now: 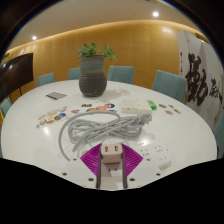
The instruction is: Unplug charger
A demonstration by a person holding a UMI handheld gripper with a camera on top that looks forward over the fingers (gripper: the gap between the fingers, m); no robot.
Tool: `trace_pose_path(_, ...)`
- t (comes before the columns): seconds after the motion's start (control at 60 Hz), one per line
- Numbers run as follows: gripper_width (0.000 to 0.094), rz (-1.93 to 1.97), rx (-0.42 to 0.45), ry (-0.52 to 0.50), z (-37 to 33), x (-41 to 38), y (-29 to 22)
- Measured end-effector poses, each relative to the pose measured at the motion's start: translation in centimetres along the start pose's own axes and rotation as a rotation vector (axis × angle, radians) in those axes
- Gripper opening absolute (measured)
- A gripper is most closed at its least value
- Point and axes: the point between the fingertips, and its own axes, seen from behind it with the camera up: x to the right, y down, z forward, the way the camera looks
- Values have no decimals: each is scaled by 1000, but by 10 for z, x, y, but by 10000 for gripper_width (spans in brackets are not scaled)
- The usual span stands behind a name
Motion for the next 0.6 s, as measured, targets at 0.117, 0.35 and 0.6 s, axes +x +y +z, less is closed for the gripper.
trace_pose_path(0.117,227,-18,-13,-6,1,0,-2)
trace_pose_path(0.35,181,-26,213,-26,-37,0,-106)
trace_pose_path(0.6,185,67,530,-28,-117,76,-284)
